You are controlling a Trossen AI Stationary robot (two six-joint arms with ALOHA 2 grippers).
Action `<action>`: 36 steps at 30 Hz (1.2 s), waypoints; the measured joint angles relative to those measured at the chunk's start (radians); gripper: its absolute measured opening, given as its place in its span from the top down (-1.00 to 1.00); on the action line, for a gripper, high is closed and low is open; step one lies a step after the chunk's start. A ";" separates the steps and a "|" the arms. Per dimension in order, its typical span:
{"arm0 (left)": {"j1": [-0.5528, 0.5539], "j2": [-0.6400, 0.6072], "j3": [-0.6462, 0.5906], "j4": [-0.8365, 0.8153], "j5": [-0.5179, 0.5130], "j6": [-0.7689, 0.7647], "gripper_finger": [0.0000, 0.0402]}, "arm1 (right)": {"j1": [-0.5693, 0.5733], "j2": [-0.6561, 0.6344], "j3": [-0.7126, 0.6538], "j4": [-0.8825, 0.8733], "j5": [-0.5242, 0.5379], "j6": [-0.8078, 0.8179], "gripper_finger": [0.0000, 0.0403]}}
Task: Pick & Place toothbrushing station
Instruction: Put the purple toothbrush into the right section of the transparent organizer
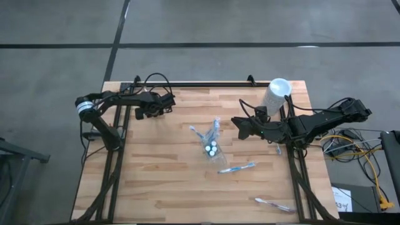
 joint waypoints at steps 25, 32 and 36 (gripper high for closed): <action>0.001 -0.018 -0.035 0.103 0.056 0.102 0.98 | 0.000 0.000 0.000 0.000 0.000 0.000 0.51; 0.002 -0.079 -0.020 0.102 0.044 0.154 0.99 | 0.000 0.000 0.000 0.000 0.000 0.002 0.51; 0.001 -0.132 -0.020 0.105 0.037 0.189 0.99 | 0.000 0.000 0.000 0.000 0.000 0.002 0.51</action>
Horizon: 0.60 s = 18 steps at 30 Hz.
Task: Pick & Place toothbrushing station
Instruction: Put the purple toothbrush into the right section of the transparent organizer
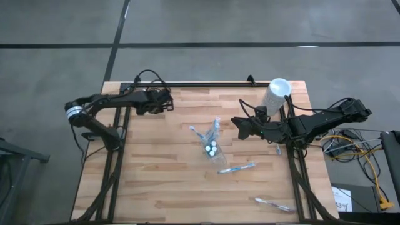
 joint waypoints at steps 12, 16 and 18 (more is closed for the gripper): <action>-0.003 -0.201 -0.002 0.035 -0.031 0.098 0.99 | 0.000 0.000 0.000 0.000 0.000 0.000 0.52; -0.003 -0.247 -0.002 0.043 -0.037 0.145 0.99 | 0.000 0.000 0.000 0.000 0.000 -0.001 0.52; -0.004 -0.267 -0.002 0.061 -0.037 0.173 0.99 | 0.000 0.000 0.000 0.000 0.000 -0.001 0.51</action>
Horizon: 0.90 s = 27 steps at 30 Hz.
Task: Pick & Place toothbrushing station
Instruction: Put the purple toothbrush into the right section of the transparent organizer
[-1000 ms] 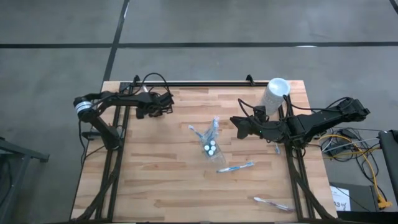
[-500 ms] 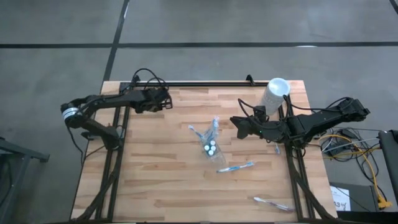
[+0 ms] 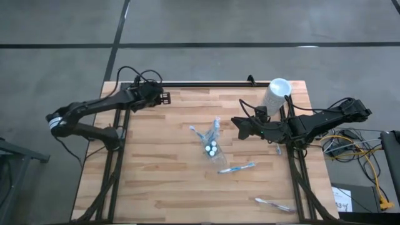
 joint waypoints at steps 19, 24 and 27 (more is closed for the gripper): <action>-0.088 -0.144 0.007 0.261 0.064 0.310 0.99 | 0.000 0.000 0.000 0.000 0.000 0.001 0.52; -0.140 -0.221 0.001 0.384 0.051 0.413 0.99 | 0.000 0.000 0.000 0.000 0.000 0.001 0.51; -0.159 -0.259 -0.004 0.420 0.052 0.435 0.99 | 0.000 0.000 0.000 0.000 0.000 0.001 0.51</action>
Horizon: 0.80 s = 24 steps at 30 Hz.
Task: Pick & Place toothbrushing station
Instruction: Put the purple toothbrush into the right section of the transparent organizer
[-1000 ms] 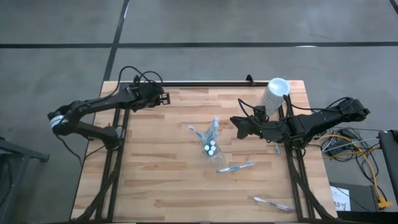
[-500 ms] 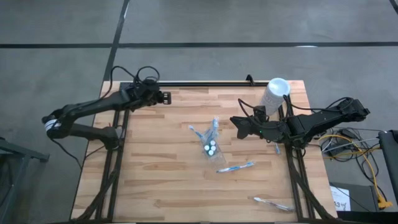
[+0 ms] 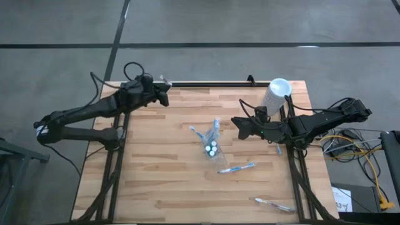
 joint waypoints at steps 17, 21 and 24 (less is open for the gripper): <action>-0.042 -0.089 0.005 0.129 0.364 -0.151 0.99 | 0.000 0.000 0.000 0.000 0.000 0.000 0.52; -0.058 -0.095 0.019 0.131 0.449 -0.199 0.98 | 0.000 0.000 0.000 0.000 0.000 -0.001 0.52; -0.079 -0.095 0.024 0.147 0.520 -0.213 0.98 | 0.000 0.000 0.000 0.000 0.000 -0.002 0.52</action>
